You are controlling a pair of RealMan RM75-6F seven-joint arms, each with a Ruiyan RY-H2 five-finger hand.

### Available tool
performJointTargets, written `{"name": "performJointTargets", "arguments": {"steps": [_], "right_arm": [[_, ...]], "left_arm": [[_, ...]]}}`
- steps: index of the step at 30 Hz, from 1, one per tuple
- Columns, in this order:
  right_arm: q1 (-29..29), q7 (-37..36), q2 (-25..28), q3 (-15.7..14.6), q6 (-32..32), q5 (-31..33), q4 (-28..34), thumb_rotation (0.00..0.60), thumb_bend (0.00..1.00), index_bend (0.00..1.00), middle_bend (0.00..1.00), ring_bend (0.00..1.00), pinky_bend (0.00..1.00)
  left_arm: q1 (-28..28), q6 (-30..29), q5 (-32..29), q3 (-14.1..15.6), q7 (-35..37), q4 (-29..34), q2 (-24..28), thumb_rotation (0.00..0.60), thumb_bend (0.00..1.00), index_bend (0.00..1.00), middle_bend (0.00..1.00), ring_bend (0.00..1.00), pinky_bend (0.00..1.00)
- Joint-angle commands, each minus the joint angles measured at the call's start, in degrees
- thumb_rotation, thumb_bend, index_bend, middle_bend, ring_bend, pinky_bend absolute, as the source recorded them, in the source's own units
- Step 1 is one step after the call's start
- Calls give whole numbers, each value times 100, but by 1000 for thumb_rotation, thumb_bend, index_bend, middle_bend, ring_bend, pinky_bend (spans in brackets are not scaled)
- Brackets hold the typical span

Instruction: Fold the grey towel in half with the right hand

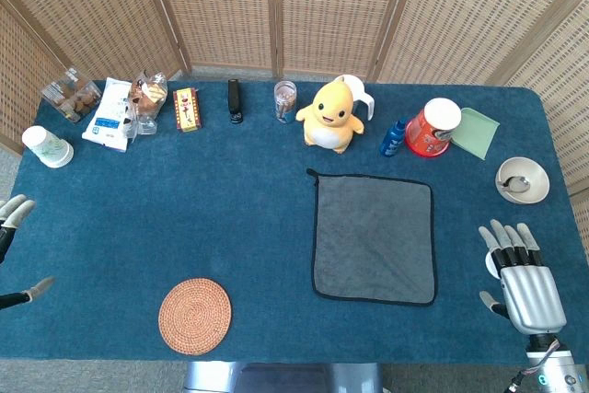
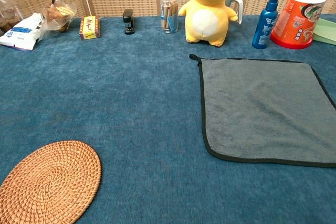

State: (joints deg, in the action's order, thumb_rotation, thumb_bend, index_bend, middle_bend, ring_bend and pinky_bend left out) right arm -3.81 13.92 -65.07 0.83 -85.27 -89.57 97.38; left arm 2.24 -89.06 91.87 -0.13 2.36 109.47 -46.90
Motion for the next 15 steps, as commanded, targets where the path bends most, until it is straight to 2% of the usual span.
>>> {"name": "performJointTargets", "arguments": {"steps": [1,7,15], "right_arm": [[-13,1,-12,-7,43,12,-37,600,0,0,0,0,0],[-41,-41,-45,-34,83,-68,-69,600,0,2,0,0,0],[-238,-310,-375,-155,275,-493,-91,600,0,96,0,0,0]], "left_arm": [[-9,-5,7,6,15,-8,-1,600,0,0,0,0,0],[-53,-138,100,-2,51,-25,-17,600,0,0,0,0,0],[-48,-122,71,-14,65,-35,-33,600,0,0,0,0,0]]}}
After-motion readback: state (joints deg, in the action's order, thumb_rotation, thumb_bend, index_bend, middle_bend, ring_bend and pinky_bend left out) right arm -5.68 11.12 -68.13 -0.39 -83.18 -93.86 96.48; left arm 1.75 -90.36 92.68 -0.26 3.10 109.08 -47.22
